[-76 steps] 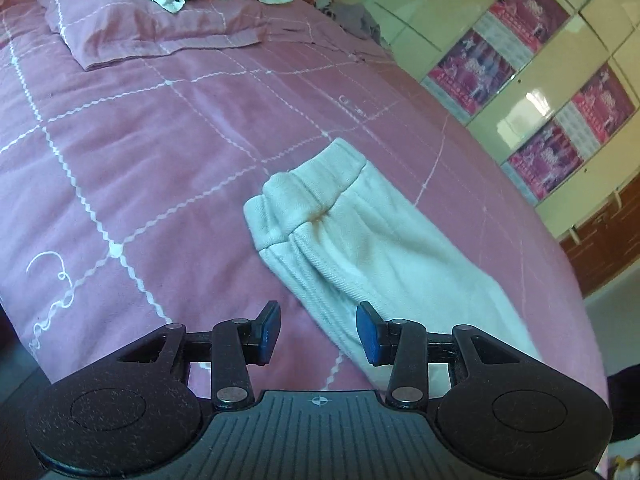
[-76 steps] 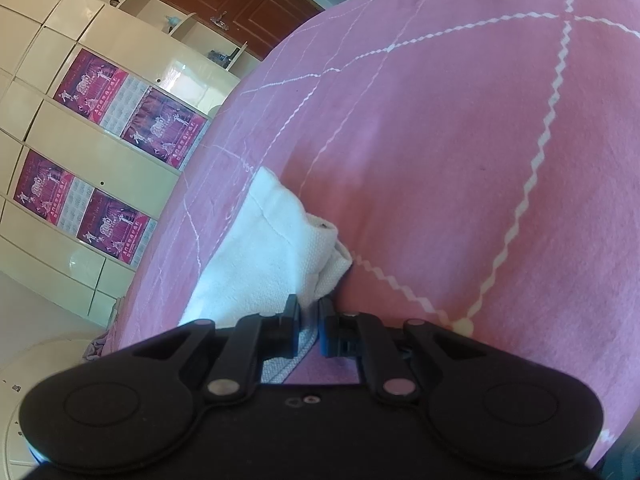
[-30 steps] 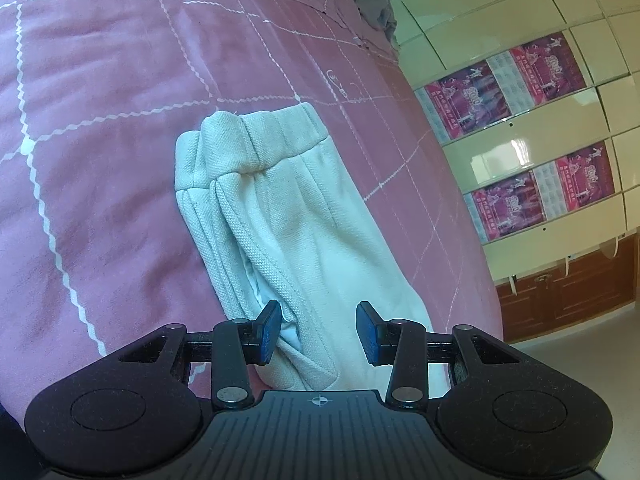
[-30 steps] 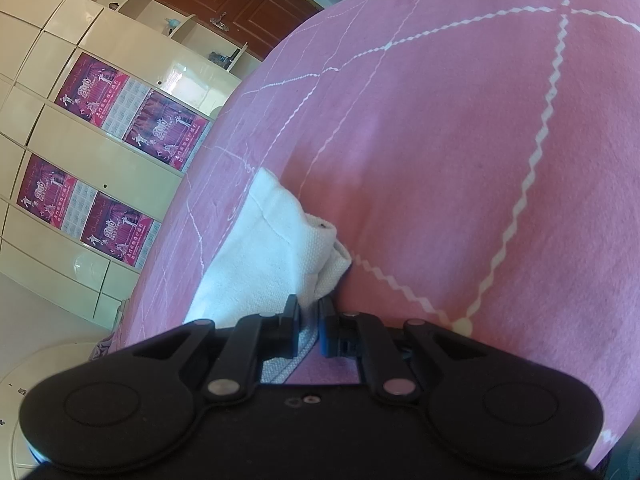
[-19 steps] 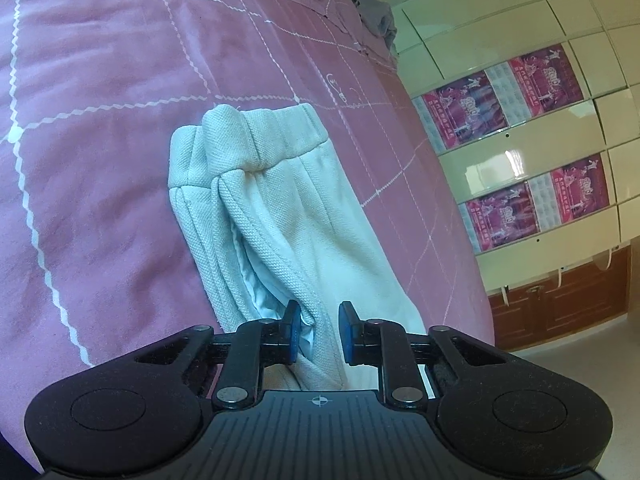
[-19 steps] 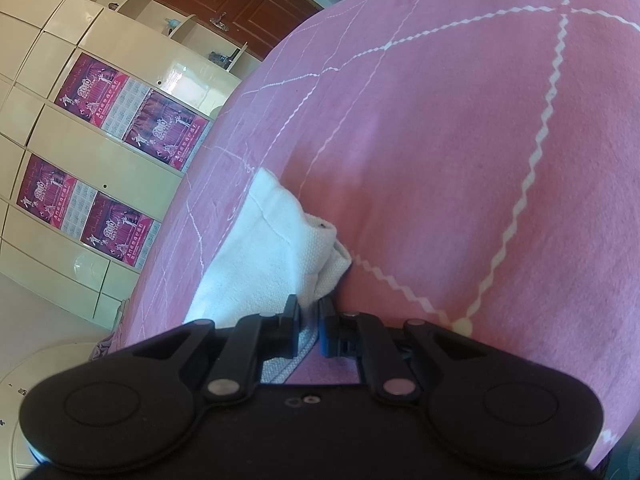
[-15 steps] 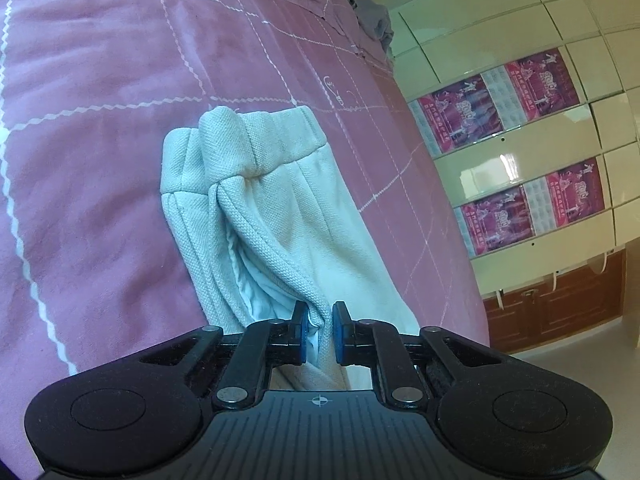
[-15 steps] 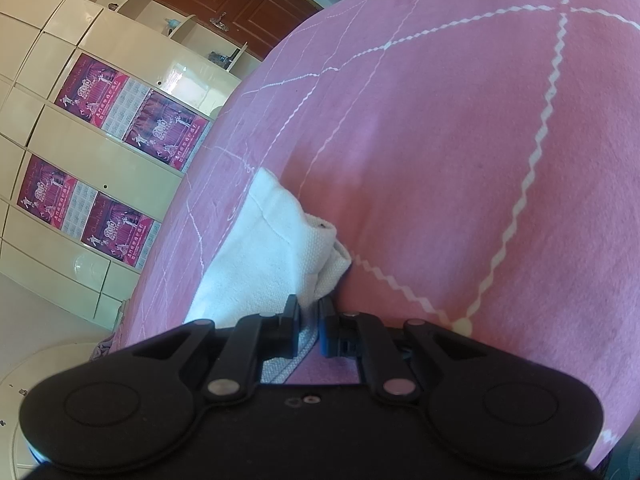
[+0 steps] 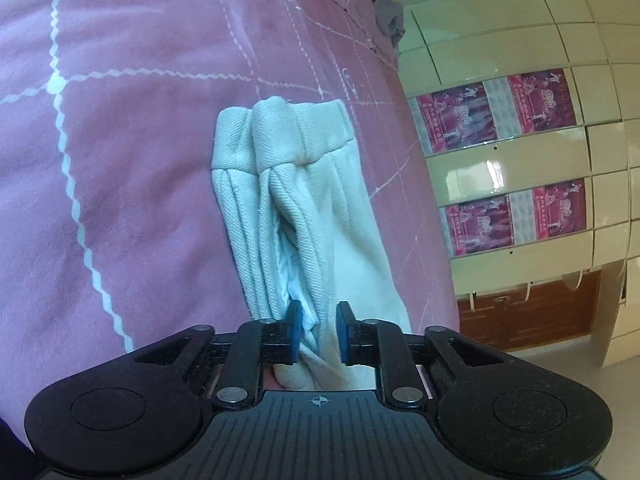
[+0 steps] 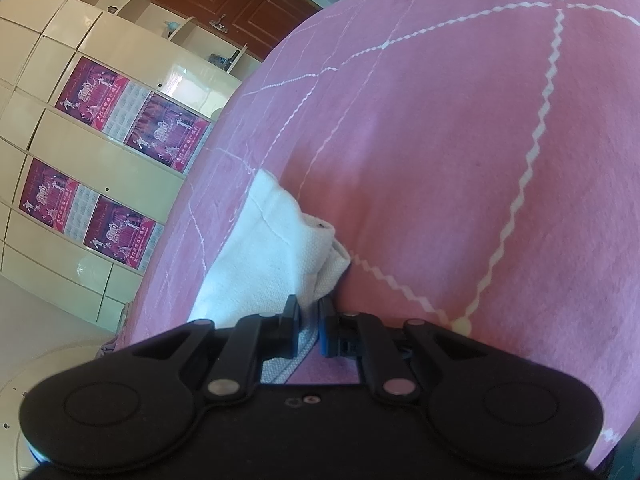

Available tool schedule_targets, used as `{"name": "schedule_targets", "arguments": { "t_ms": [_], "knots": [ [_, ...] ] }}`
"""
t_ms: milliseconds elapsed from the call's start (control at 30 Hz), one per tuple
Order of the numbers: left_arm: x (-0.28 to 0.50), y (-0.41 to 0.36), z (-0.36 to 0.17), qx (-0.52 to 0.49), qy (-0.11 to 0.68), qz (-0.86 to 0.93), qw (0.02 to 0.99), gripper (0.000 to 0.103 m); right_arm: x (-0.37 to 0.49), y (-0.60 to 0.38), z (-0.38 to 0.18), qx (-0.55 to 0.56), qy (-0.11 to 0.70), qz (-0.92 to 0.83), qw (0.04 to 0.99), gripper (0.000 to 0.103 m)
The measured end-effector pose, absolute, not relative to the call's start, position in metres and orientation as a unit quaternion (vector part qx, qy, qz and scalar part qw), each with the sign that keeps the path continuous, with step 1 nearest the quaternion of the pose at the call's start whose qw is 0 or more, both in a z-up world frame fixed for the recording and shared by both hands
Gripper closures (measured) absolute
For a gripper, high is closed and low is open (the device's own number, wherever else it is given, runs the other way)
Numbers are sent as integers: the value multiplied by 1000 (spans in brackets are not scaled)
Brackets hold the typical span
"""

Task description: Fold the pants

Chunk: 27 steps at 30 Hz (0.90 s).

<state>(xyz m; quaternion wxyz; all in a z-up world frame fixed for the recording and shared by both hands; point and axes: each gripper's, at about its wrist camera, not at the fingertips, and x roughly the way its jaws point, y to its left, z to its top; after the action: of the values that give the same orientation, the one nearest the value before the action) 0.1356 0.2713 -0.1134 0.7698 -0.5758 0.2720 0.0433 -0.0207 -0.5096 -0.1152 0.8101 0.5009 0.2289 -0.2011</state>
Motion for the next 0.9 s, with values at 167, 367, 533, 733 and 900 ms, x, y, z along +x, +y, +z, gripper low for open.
{"name": "schedule_targets", "arguments": {
  "t_ms": [167,367,533,733,900],
  "knots": [
    [128,269,-103,-564,269,60,778,72,-21,-509,-115,502,229,-201,810,97],
    [122,271,-110,-570,269,49,775,72,-21,-510,-115,502,229,-201,810,97],
    [127,269,-117,-577,265,48,771,72,-21,-510,-115,502,229,-201,810,97],
    [130,266,-119,-581,264,42,769,72,-21,-510,-116,502,229,-201,810,97],
    [141,266,-124,-589,261,38,764,72,-21,-510,-116,502,229,-201,810,97]
  ]
}}
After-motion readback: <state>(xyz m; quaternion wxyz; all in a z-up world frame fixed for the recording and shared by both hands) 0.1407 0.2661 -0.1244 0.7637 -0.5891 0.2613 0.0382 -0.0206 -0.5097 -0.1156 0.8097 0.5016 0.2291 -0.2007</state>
